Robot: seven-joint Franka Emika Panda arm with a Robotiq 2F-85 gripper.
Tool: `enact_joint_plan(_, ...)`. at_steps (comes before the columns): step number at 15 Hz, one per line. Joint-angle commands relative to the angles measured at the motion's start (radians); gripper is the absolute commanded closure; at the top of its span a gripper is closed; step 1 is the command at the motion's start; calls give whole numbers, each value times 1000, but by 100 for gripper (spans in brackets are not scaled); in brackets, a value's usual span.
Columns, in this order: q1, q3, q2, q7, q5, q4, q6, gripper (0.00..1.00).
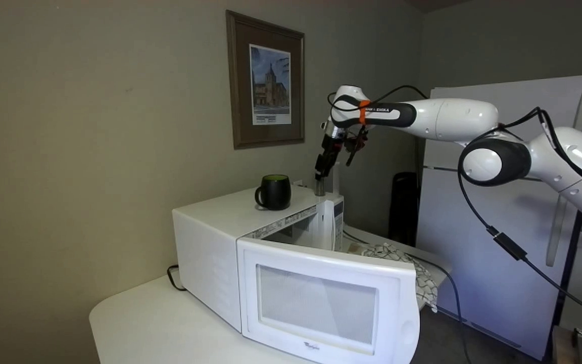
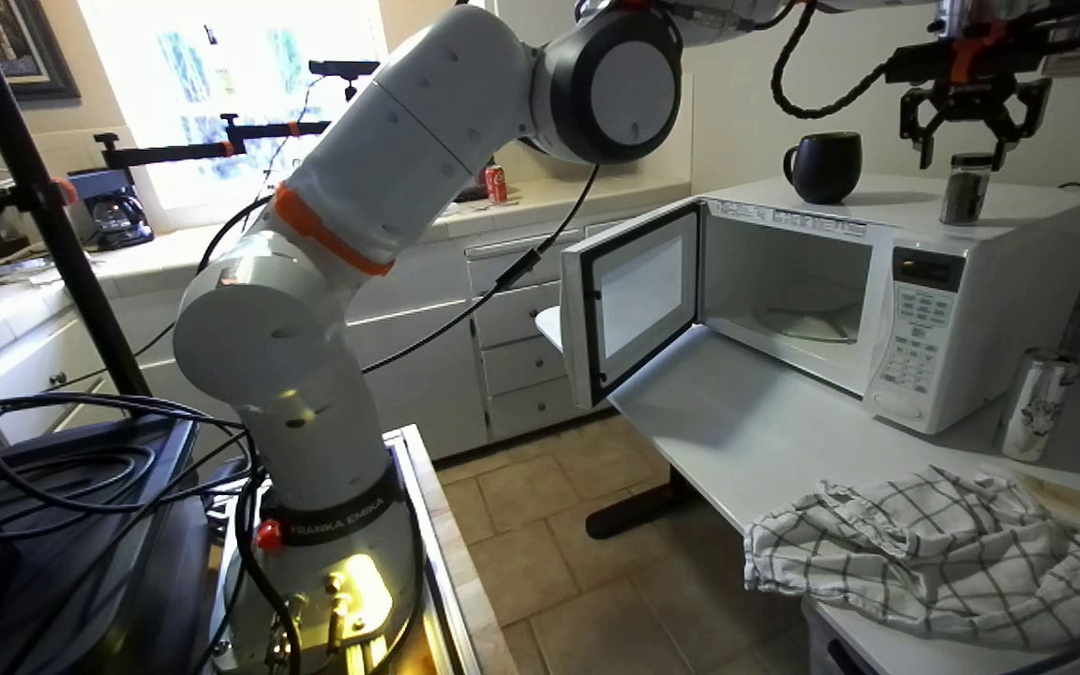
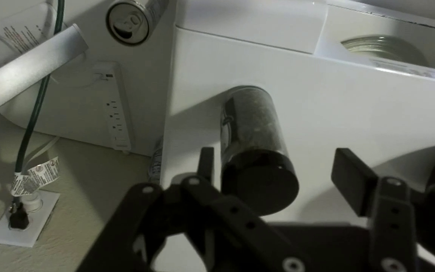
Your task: Remove the glass container from on top of the microwave and put it on the table
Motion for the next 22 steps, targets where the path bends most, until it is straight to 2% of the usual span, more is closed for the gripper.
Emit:
enact_joint_plan(1, -10, 12, 50, 8, 21, 73, -25, 51)
enact_joint_plan(4, -13, 11, 62, 6, 22, 81, -23, 74)
enact_joint_plan(5, -15, 11, 62, 5, 23, 84, -22, 76)
enact_joint_plan(12, -56, 15, -66, -19, 38, 51, -90, 76)
enact_joint_plan(16, -95, -20, -154, 14, 10, 16, -164, 76)
enact_joint_plan(18, -155, -38, -167, 0, 15, -1, -172, 76)
enact_joint_plan(22, -222, -72, -200, 56, 20, -99, -179, 76)
